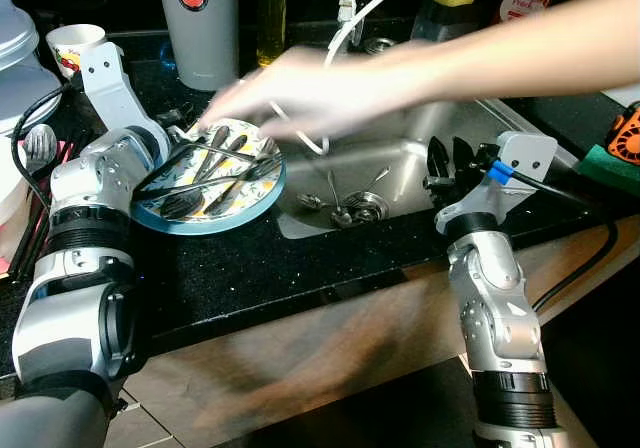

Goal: Kitchen organization

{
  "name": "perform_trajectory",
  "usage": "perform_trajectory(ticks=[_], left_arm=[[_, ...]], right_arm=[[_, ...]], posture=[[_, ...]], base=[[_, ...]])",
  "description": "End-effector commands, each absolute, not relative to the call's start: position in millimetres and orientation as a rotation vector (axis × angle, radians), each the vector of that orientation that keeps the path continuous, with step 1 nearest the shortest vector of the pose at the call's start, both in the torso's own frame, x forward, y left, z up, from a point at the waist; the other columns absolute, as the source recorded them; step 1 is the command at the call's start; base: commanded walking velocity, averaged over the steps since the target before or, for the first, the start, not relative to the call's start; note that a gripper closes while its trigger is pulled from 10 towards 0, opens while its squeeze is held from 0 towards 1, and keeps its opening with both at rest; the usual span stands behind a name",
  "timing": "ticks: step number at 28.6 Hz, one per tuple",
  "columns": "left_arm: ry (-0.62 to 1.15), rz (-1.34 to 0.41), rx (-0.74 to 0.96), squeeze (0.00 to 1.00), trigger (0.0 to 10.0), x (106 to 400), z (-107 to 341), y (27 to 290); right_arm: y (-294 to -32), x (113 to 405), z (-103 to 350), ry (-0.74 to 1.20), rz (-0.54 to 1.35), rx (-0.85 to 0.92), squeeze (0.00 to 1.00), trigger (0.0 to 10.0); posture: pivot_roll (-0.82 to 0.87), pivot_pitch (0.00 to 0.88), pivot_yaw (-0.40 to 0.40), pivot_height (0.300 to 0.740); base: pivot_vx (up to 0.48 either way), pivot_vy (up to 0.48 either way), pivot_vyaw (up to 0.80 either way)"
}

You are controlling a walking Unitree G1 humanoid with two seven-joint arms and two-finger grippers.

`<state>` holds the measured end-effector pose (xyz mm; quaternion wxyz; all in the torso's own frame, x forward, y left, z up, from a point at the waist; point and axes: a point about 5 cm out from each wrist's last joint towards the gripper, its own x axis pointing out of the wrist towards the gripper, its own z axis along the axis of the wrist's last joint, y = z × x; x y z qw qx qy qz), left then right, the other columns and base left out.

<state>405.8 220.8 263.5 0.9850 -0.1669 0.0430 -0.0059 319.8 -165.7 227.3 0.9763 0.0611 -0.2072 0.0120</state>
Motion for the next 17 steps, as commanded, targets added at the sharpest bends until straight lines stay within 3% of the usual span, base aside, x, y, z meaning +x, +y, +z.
perform_trajectory(ticks=[1,10,17], left_arm=[[0.131,0.015,-0.325,0.00,0.0,407,252,220],[-0.086,0.057,-0.315,0.00,0.0,406,281,230],[-0.447,0.117,-0.395,0.00,0.0,389,342,244]], right_arm=[[-170,317,227,-0.424,0.008,0.124,0.00,10.0],[-169,319,228,-0.423,0.016,0.123,0.00,10.0],[-169,318,228,-0.420,0.015,0.123,0.00,10.0]], posture=[[0.03,0.081,-0.048,0.740],[0.03,0.083,-0.055,0.740],[0.03,0.085,-0.056,0.740]], base=[[0.000,0.000,0.00],[0.000,0.000,0.00],[0.000,0.000,0.00]])
